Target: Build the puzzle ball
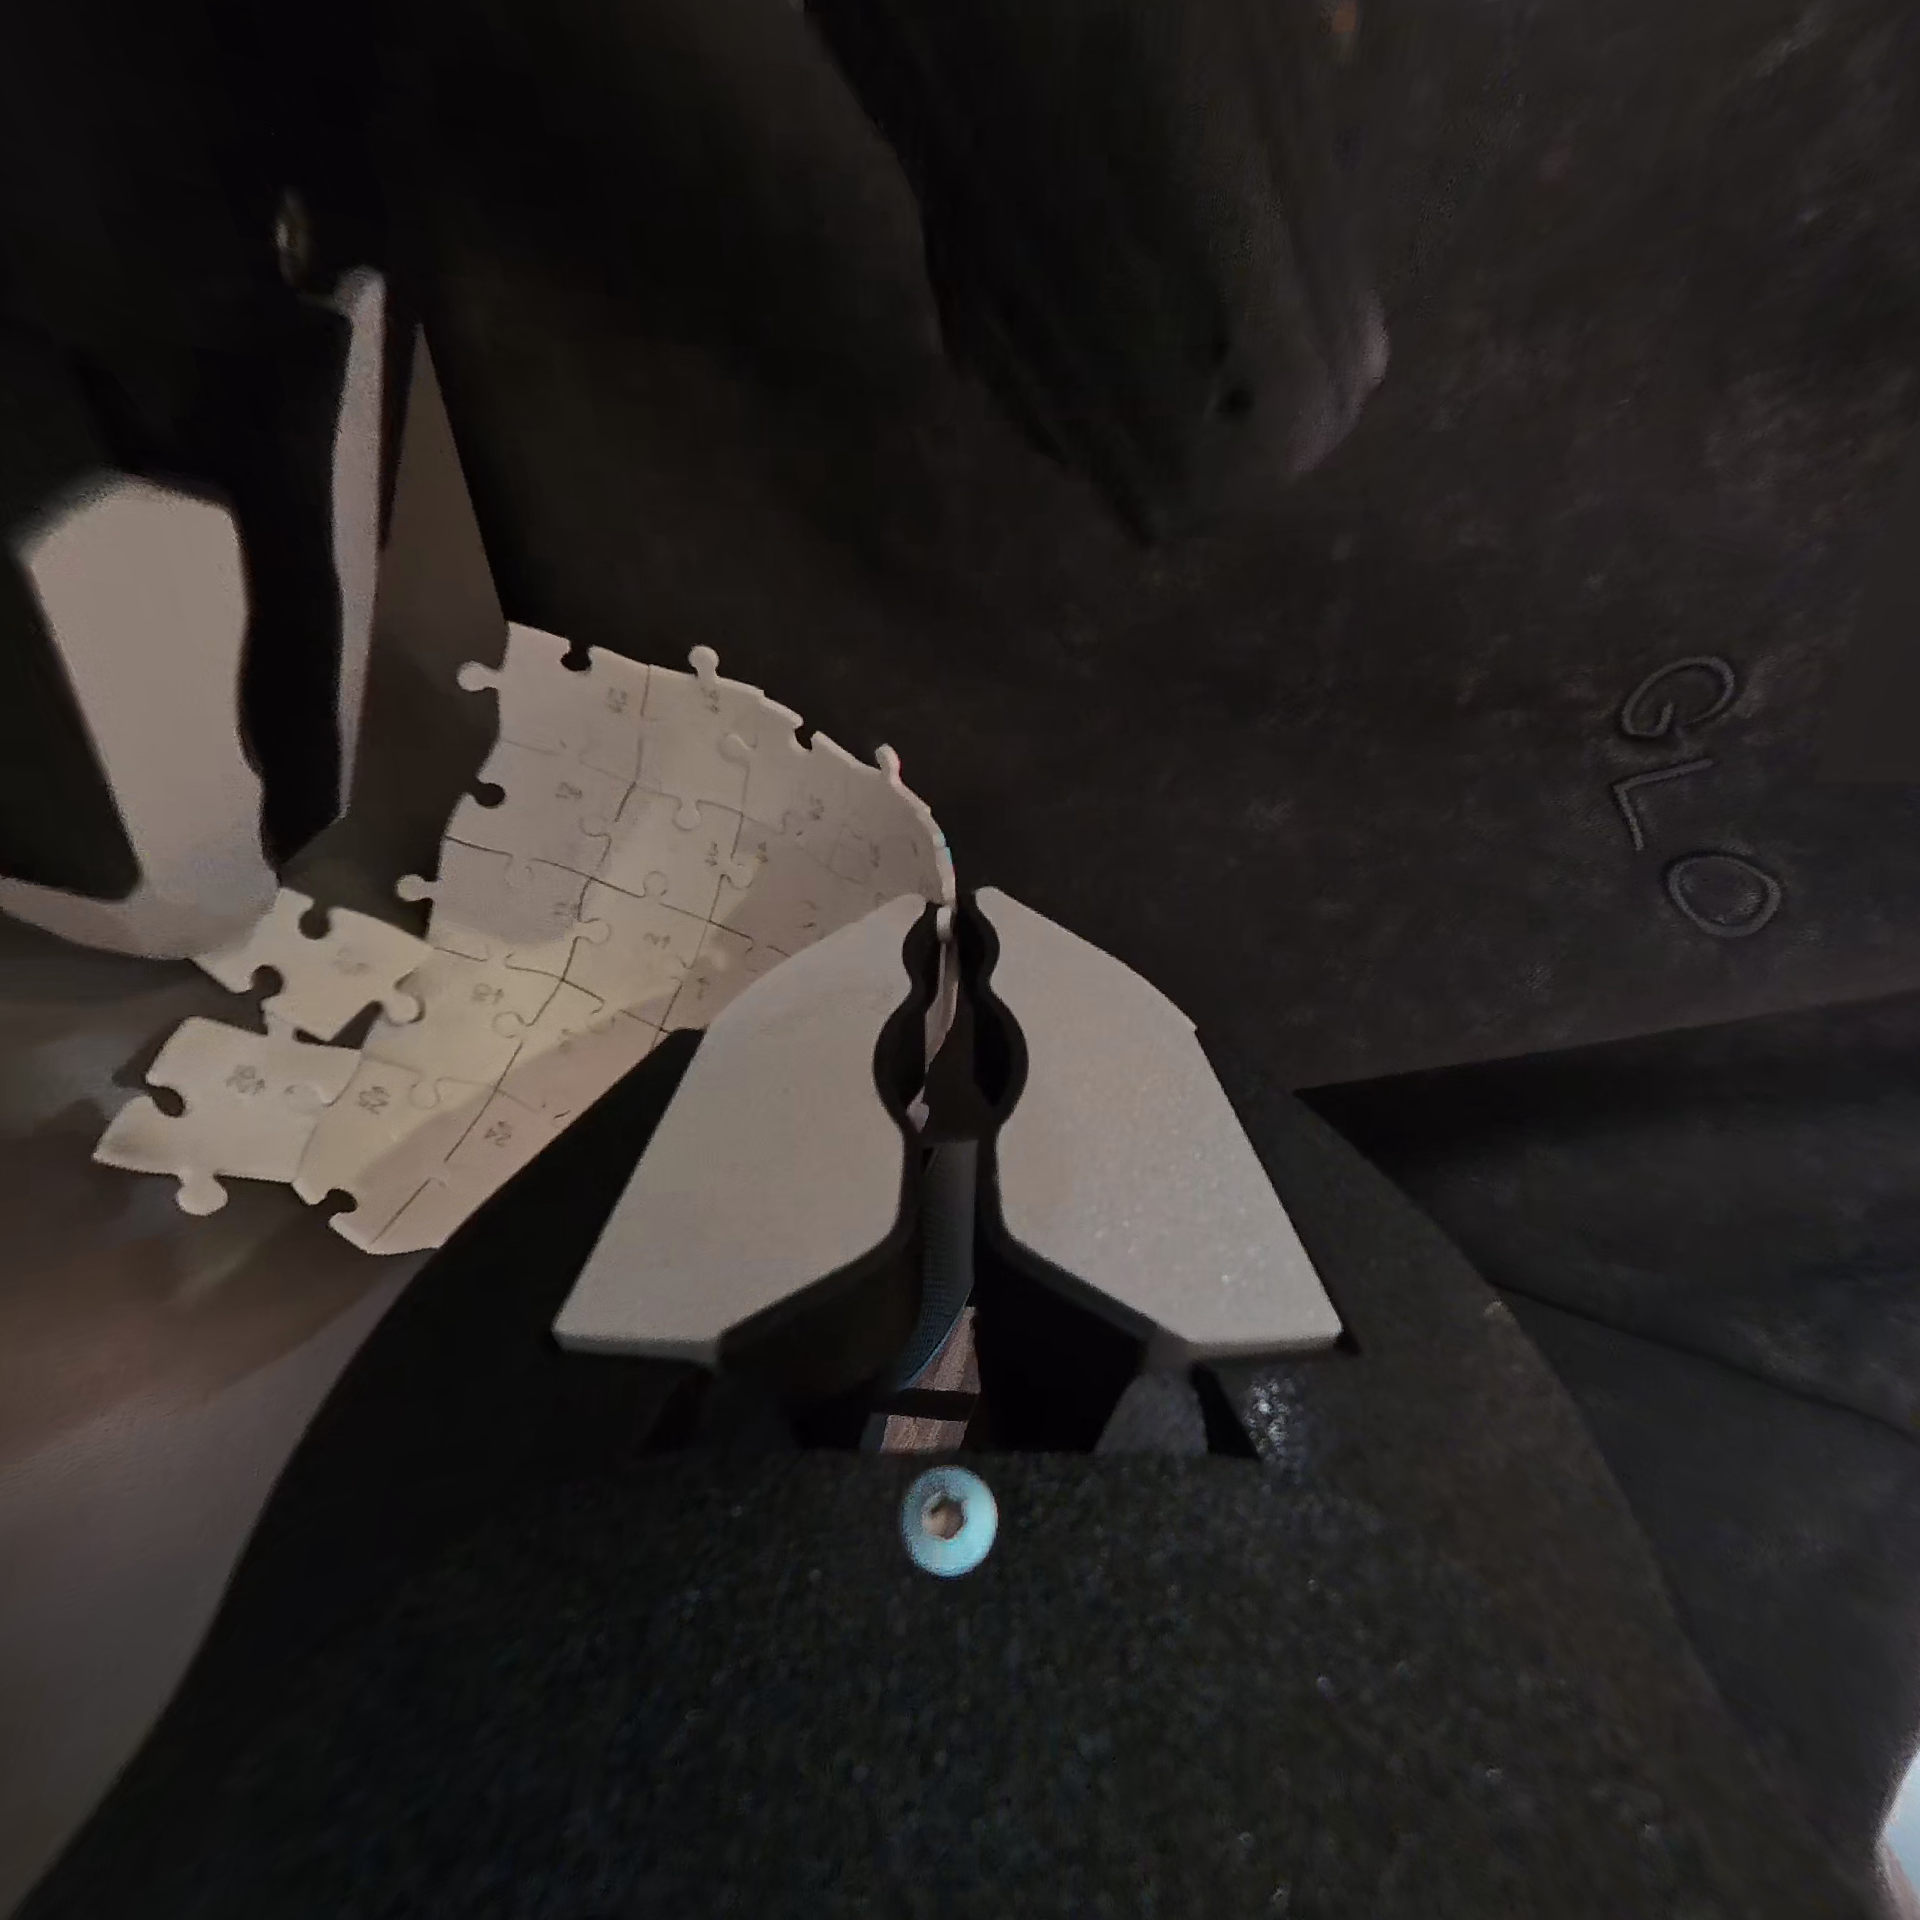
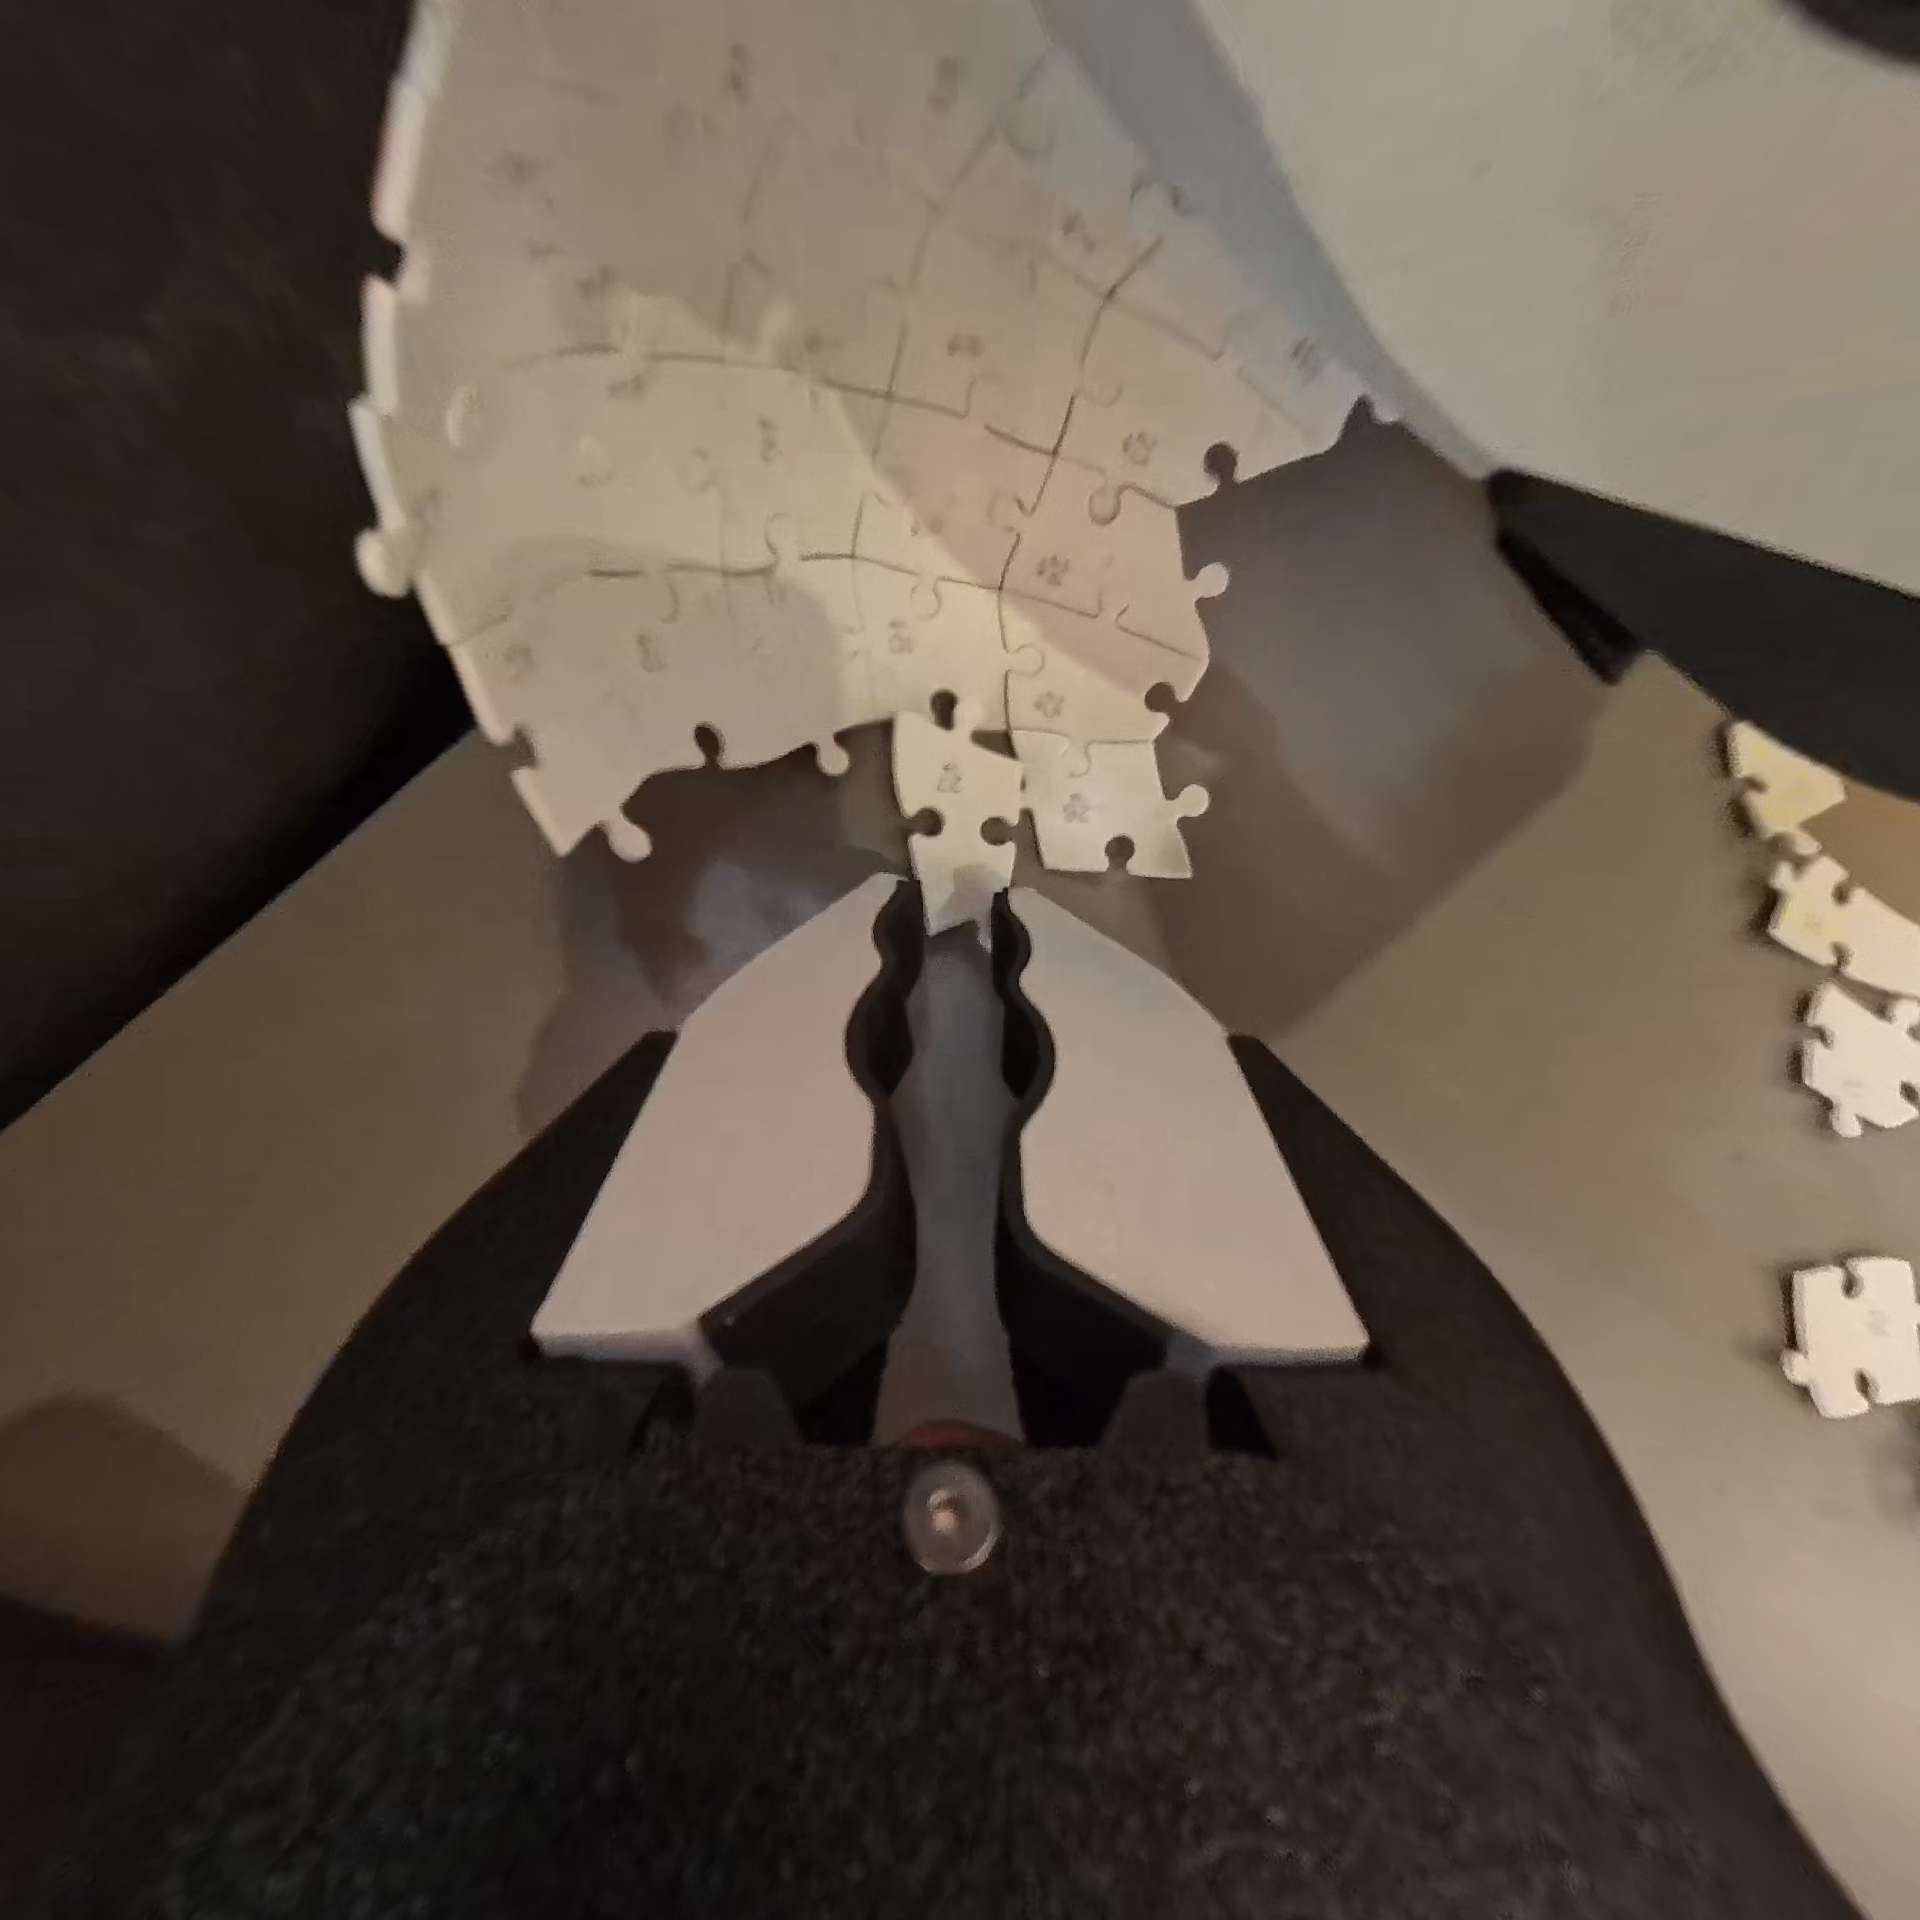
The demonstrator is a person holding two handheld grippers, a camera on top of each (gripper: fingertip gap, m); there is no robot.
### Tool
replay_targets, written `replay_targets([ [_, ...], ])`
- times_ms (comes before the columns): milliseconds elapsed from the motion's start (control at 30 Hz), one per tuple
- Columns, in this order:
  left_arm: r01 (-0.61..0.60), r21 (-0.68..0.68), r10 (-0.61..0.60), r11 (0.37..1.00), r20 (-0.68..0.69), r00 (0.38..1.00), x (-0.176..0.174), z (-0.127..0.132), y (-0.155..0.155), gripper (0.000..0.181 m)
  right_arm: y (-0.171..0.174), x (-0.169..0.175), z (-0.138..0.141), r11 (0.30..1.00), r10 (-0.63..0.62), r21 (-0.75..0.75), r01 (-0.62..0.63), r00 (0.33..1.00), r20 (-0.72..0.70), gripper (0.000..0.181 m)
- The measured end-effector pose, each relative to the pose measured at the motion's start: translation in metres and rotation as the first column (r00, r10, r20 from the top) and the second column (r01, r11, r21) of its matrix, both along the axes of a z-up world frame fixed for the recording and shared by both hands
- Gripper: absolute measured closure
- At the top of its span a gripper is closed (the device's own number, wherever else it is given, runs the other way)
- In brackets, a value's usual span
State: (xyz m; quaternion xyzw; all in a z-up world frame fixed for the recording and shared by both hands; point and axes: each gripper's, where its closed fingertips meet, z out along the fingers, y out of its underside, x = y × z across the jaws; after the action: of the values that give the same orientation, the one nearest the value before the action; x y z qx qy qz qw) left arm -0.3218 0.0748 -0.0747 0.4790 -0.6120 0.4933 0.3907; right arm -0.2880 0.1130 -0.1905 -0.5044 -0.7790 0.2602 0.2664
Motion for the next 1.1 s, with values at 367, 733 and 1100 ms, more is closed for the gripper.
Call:
replay_targets([
  [367, 0.003, 0.004, -0.003, 1.000, -0.003, 1.000, 0.001, 0.000, 0.000, 0.179, 0.003, -0.007, -0.004, 0.986, 0.068, 0.154, -0.070, 0.997, 0.020, 0.168],
  [733, 0.001, 0.003, -0.001, 1.000, -0.004, 1.000, 0.003, 0.000, 0.000, 0.178, -0.004, -0.012, 0.011, 0.982, 0.088, 0.174, -0.074, 0.994, -0.071, 0.178],
  [1100, 0.004, -0.019, -0.004, 1.000, -0.005, 1.000, 0.003, 0.000, 0.002, 0.178, -0.009, -0.028, -0.003, 0.963, 0.160, 0.228, -0.144, 0.986, -0.054, 0.181],
])
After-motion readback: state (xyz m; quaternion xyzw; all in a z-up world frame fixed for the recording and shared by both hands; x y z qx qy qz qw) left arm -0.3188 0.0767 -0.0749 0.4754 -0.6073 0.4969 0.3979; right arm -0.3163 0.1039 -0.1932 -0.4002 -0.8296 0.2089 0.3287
